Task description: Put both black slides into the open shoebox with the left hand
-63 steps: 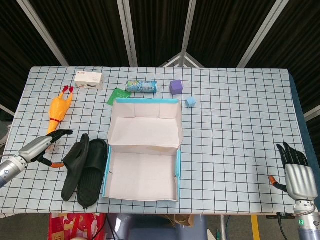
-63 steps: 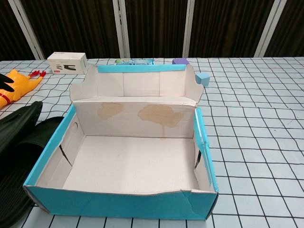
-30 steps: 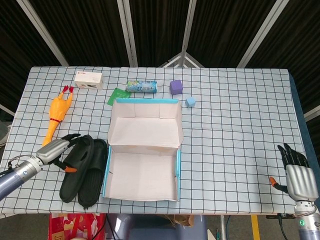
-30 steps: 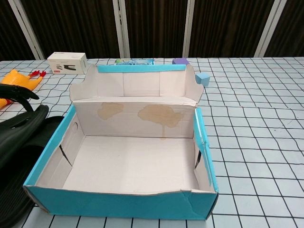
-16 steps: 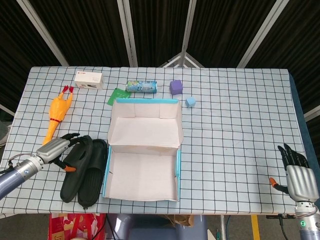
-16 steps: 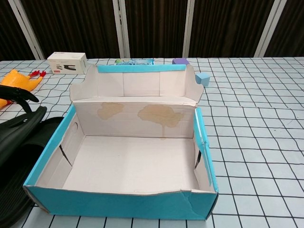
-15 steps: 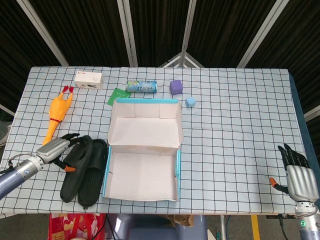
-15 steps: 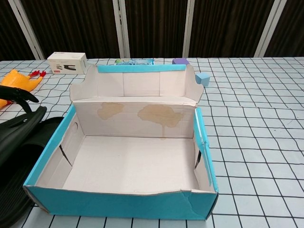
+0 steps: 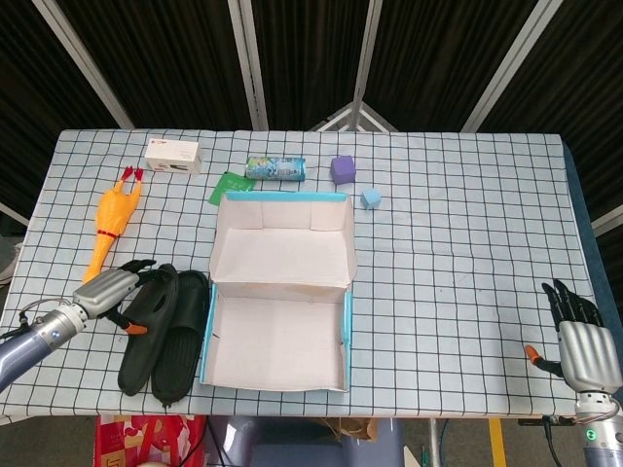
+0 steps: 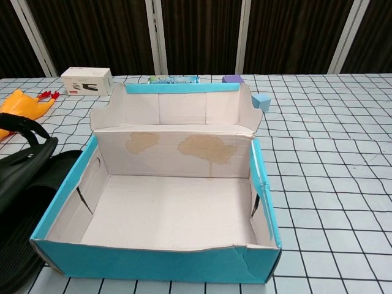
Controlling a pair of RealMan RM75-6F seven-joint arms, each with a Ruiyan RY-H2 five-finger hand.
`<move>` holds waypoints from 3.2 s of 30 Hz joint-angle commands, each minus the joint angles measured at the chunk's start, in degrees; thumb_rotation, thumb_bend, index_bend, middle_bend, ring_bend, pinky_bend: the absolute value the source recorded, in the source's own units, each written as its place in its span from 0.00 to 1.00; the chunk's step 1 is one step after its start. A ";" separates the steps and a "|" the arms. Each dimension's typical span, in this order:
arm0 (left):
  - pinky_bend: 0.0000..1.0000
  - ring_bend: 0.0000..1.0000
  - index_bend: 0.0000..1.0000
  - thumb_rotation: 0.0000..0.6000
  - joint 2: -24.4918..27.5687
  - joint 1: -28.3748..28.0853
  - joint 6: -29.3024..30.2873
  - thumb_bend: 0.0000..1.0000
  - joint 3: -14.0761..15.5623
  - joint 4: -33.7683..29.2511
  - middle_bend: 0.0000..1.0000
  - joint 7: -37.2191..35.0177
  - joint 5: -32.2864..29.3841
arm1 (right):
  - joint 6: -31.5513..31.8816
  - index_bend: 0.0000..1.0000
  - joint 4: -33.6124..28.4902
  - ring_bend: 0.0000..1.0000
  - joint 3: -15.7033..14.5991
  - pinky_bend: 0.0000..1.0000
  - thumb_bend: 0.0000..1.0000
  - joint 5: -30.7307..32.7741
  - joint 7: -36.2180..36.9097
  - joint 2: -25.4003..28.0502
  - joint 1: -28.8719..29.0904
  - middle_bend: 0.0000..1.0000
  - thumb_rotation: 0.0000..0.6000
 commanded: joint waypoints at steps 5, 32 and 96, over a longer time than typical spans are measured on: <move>0.00 0.06 0.28 1.00 -0.61 0.72 0.57 0.42 -1.12 0.03 0.54 2.90 -1.90 | -0.04 0.00 0.07 0.10 -0.10 0.11 0.24 -0.04 0.55 0.13 -0.10 0.03 1.00; 0.02 0.12 0.33 1.00 6.57 5.45 7.14 0.59 -2.41 -2.87 0.63 2.30 -4.55 | -1.02 0.00 -0.38 0.10 -0.61 0.11 0.25 -0.14 1.14 0.61 0.07 0.03 1.00; 0.11 0.13 0.34 1.00 1.60 -12.72 1.13 0.58 -21.71 -41.85 0.62 55.70 0.66 | -4.05 0.00 -0.38 0.10 0.28 0.11 0.25 3.40 5.06 2.82 0.66 0.03 1.00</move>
